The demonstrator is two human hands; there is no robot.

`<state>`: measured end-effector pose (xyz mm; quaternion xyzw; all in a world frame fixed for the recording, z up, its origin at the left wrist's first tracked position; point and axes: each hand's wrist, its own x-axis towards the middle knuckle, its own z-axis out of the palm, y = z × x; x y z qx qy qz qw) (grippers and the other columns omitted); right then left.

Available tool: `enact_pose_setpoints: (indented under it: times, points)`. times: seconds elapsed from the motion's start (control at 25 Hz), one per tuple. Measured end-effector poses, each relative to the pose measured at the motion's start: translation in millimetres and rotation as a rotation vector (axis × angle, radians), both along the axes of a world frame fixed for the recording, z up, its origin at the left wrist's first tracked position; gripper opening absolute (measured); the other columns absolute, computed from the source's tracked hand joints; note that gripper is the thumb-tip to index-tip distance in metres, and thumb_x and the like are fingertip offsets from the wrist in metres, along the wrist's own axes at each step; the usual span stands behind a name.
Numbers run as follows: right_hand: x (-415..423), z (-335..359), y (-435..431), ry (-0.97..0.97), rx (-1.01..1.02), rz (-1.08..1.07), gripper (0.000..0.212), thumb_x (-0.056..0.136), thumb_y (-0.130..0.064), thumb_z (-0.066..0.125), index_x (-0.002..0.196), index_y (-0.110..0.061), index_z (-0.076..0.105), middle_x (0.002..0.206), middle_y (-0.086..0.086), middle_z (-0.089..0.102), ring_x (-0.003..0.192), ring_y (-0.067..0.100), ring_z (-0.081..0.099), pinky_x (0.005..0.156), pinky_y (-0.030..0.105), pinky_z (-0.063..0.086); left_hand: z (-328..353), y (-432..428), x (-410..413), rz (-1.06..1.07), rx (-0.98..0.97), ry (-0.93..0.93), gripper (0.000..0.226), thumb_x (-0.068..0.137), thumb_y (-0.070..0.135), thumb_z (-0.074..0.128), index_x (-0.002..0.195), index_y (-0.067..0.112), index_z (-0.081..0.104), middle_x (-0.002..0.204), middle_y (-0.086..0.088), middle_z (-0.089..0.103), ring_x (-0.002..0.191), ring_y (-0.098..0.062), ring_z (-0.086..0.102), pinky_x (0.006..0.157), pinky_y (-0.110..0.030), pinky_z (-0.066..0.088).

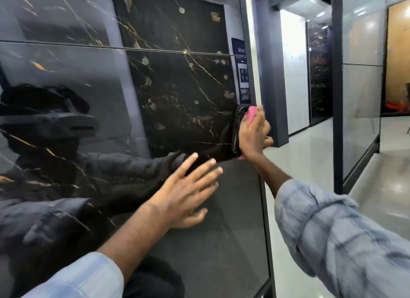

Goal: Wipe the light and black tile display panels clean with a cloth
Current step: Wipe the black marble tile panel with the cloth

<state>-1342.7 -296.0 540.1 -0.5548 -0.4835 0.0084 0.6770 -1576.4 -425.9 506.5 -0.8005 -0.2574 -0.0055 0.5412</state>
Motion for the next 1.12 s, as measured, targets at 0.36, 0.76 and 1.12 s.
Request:
enact_pose_setpoints:
  times: [0.36, 0.76, 1.12]
  points:
    - [-47, -143, -34, -0.423, 0.166, 0.011, 0.065, 0.099, -0.037, 0.041, 0.159, -0.018, 0.022, 0.168, 0.002, 0.024, 0.146, 0.029, 0.031, 0.1, 0.047, 0.027, -47, 17, -10, 0.129, -0.04, 0.081, 0.08, 0.094, 0.06, 0.047, 0.16, 0.015, 0.038, 0.172, -0.013, 0.019, 0.161, -0.038, 0.007, 0.126, -0.06, -0.011]
    - [-45, -200, -35, -0.115, -0.038, 0.001, 0.065, 0.101, -0.044, 0.03, 0.161, -0.028, 0.008, 0.169, 0.0, 0.021, 0.149, 0.027, 0.027, 0.107, 0.06, 0.03, -51, 16, -6, 0.042, -0.012, 0.01, 0.077, 0.08, 0.052, 0.073, 0.145, 0.013, 0.061, 0.164, -0.014, 0.04, 0.155, -0.037, 0.03, 0.127, -0.058, 0.013]
    - [-14, -194, -2, 0.025, -0.121, -0.045, 0.064, 0.105, -0.042, 0.036, 0.163, -0.021, 0.017, 0.17, 0.001, 0.021, 0.148, 0.026, 0.028, 0.109, 0.05, 0.026, -143, 6, 0, 0.0, -0.217, -0.016, 0.067, 0.075, 0.046, 0.077, 0.135, 0.018, 0.068, 0.159, -0.013, 0.048, 0.152, -0.038, 0.037, 0.124, -0.061, 0.016]
